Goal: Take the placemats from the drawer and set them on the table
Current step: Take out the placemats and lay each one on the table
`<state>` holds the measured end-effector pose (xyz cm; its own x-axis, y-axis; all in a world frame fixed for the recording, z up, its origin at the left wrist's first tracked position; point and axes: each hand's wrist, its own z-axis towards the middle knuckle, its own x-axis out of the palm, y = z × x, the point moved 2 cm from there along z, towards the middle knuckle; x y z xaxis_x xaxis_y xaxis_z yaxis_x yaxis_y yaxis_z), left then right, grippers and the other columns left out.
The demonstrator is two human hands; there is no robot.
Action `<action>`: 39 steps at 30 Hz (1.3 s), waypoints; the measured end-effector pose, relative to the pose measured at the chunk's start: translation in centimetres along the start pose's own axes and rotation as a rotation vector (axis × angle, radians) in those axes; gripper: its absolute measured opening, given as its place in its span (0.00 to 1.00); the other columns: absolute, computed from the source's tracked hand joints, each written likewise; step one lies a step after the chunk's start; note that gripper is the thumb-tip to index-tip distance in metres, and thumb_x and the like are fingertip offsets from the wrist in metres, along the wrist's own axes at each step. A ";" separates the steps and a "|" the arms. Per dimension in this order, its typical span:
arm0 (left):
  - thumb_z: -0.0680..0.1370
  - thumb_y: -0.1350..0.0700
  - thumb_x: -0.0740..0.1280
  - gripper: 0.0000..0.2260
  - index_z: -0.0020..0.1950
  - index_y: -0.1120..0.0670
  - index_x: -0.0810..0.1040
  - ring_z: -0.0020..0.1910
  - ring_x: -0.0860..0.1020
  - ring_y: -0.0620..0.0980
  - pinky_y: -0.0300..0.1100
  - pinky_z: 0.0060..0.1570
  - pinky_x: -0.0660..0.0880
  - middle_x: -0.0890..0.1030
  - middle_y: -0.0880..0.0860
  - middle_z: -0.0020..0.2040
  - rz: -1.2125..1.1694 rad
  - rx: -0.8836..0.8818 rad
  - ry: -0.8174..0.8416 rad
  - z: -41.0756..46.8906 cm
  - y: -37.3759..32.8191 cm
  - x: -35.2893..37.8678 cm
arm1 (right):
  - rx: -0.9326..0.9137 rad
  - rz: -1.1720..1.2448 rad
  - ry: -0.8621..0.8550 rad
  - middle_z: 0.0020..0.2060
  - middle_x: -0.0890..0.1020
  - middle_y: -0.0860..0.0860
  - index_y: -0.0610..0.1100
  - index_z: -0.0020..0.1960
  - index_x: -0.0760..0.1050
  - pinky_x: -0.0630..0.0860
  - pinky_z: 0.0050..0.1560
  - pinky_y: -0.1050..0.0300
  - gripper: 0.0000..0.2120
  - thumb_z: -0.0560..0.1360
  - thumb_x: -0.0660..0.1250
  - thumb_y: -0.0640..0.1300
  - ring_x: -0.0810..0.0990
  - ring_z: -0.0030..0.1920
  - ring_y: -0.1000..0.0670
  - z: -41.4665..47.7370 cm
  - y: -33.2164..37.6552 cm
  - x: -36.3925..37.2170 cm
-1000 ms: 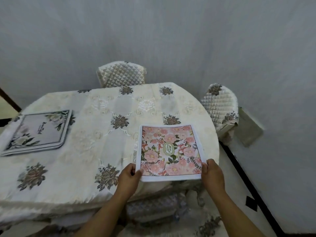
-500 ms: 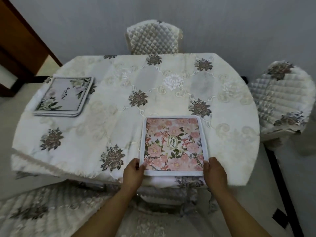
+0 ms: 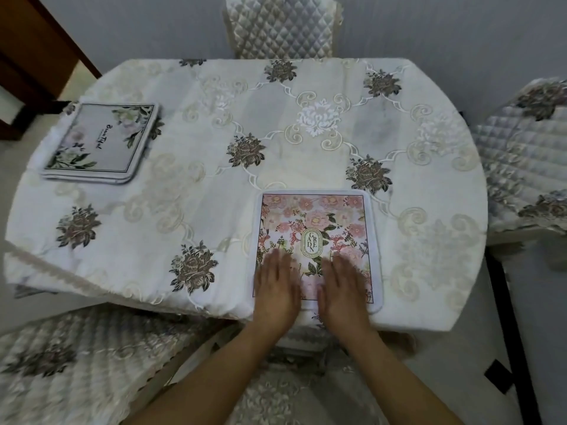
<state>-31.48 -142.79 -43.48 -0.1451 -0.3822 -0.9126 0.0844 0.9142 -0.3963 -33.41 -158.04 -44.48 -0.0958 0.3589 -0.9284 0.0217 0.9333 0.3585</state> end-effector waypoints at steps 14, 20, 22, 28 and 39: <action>0.83 0.46 0.49 0.28 0.79 0.56 0.45 0.79 0.42 0.52 0.51 0.76 0.45 0.45 0.55 0.80 0.207 0.176 0.134 0.5 4.4 2.2 | -0.011 -0.129 0.094 0.79 0.52 0.45 0.42 0.79 0.48 0.49 0.77 0.44 0.31 0.80 0.50 0.53 0.45 0.79 0.47 -0.1 -4.7 0.8; 0.83 0.46 0.47 0.28 0.79 0.56 0.44 0.79 0.41 0.52 0.49 0.76 0.42 0.44 0.55 0.80 0.149 0.170 0.148 0.3 4.8 1.9 | 0.010 -0.081 0.141 0.79 0.52 0.44 0.40 0.79 0.48 0.44 0.77 0.47 0.31 0.80 0.45 0.53 0.46 0.79 0.46 0.1 -4.7 0.1; 0.83 0.46 0.47 0.27 0.79 0.55 0.45 0.79 0.41 0.53 0.49 0.77 0.41 0.45 0.55 0.80 0.078 0.168 0.161 1.7 3.6 1.4 | 0.002 -0.024 0.141 0.79 0.53 0.44 0.41 0.79 0.49 0.42 0.78 0.49 0.31 0.80 0.42 0.54 0.46 0.79 0.47 2.0 -4.2 -0.3; 0.82 0.55 0.51 0.26 0.78 0.61 0.50 0.78 0.48 0.60 0.54 0.77 0.47 0.52 0.60 0.79 0.042 0.203 0.166 13.2 -0.7 0.6 | -0.088 -0.011 0.187 0.79 0.52 0.44 0.40 0.79 0.50 0.46 0.78 0.47 0.31 0.79 0.41 0.53 0.48 0.79 0.45 14.4 -1.4 -2.3; 0.81 0.51 0.49 0.28 0.77 0.65 0.52 0.77 0.51 0.64 0.58 0.76 0.50 0.55 0.65 0.77 0.178 0.359 0.213 19.1 0.5 1.5 | -0.147 -0.116 0.289 0.80 0.49 0.47 0.42 0.79 0.46 0.46 0.78 0.47 0.29 0.82 0.45 0.53 0.45 0.79 0.48 19.7 -0.7 -1.7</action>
<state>-12.84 -145.49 -46.94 -0.2941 -0.1524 -0.9436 0.4572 0.8445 -0.2789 -13.69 -159.02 -45.08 -0.3677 0.2122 -0.9054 -0.1479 0.9479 0.2823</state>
